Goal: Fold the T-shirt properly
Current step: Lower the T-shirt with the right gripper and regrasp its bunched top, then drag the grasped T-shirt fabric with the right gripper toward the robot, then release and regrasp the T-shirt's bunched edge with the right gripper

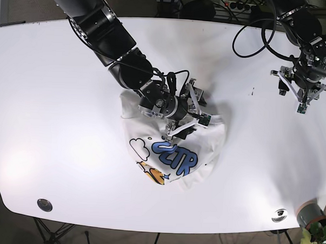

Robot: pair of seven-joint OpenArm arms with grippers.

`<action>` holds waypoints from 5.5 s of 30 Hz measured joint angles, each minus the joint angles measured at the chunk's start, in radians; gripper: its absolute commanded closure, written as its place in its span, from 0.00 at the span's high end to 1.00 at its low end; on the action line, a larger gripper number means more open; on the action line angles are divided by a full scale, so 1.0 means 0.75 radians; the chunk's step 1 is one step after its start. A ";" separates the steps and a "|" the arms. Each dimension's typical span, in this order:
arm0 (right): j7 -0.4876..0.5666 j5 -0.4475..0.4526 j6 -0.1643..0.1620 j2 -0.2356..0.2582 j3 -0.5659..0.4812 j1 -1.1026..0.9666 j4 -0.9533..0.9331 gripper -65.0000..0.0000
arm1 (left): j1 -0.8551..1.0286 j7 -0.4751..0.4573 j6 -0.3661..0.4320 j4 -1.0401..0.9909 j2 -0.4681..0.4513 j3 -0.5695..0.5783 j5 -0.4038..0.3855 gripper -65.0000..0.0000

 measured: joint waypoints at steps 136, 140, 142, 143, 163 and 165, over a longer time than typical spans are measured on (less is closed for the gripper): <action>-0.775 0.250 0.122 -0.030 0.752 -0.183 1.002 0.63 | -0.170 -0.004 -0.001 0.072 -0.004 0.515 0.005 0.48; -0.765 0.248 0.122 -0.005 0.756 -0.191 0.988 0.63 | -0.169 -0.004 -0.001 0.072 -0.004 0.515 0.005 0.48; -0.737 0.245 0.121 -0.003 0.756 -0.191 0.949 0.63 | -0.167 -0.004 -0.001 0.072 -0.004 0.515 0.005 0.48; -0.712 0.248 0.122 -0.002 0.756 -0.191 0.927 0.63 | -0.167 -0.004 -0.001 0.072 -0.004 0.515 0.005 0.48; -0.573 0.248 0.121 0.044 0.919 -0.058 0.610 0.18 | -0.153 -0.004 -0.001 0.071 -0.004 0.515 0.005 0.47; -0.575 0.250 0.122 0.058 0.919 -0.046 0.591 0.03 | -0.152 -0.005 -0.001 0.071 -0.007 0.515 0.005 0.47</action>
